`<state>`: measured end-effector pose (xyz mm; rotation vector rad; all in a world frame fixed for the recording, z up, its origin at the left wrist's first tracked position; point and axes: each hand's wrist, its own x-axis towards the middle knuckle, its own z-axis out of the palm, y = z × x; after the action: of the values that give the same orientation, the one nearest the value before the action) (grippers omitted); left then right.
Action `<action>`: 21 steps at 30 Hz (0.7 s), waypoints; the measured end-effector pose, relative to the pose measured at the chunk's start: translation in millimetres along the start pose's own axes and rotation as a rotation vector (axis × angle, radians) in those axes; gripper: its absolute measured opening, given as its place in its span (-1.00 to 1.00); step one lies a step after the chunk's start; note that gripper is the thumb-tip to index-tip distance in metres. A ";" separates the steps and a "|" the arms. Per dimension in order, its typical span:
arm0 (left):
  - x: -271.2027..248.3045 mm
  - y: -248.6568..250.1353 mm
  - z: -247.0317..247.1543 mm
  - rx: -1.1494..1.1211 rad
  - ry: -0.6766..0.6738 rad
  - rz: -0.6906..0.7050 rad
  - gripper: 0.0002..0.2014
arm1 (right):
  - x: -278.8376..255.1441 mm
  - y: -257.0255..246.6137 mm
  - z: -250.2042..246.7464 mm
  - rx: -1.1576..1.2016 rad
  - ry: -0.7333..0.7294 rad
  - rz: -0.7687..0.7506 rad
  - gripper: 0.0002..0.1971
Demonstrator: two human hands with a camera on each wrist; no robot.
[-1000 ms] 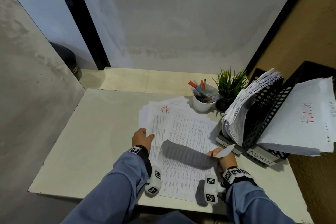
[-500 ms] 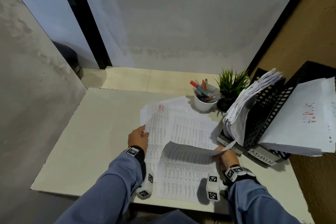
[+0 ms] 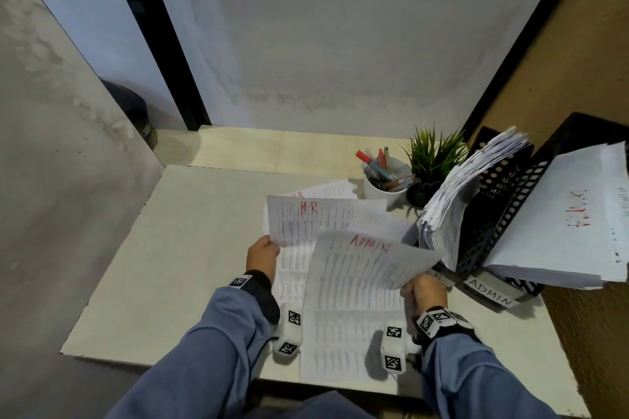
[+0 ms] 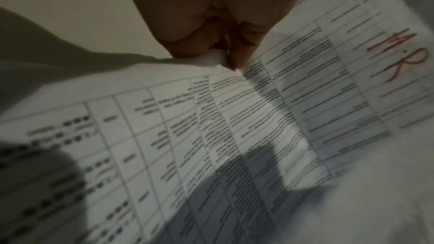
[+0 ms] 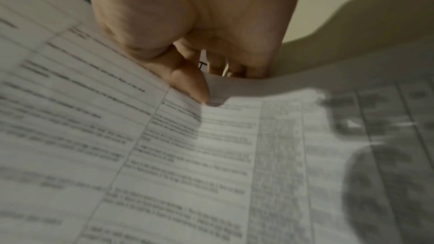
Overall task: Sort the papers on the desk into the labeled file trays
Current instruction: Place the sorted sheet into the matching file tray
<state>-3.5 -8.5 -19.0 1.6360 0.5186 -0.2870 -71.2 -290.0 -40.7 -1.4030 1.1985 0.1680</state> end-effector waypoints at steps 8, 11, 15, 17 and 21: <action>-10.2 9.1 3.3 0.019 -0.056 -0.035 -0.74 | -12.7 -10.6 10.9 -0.147 -0.009 -0.104 -0.94; -13.0 5.5 9.0 0.066 -0.025 -0.044 -0.68 | -9.6 -8.5 14.1 -0.065 -0.023 -0.028 -0.85; -16.1 -0.3 18.1 0.114 -0.026 0.059 -0.55 | -19.1 -11.6 12.4 -0.133 -0.072 -0.086 -0.90; -15.4 -0.5 23.9 0.135 -0.064 0.054 -0.56 | -18.6 -10.3 12.0 -0.170 -0.056 -0.138 -0.88; -23.7 16.2 28.3 0.048 -0.160 -0.124 -0.85 | -19.2 -4.5 15.5 -0.041 -0.035 -0.181 -0.81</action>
<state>-12.9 -41.4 2.6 1.6135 0.4946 -0.5216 -68.5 -268.3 -28.3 -1.5306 1.0387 0.0907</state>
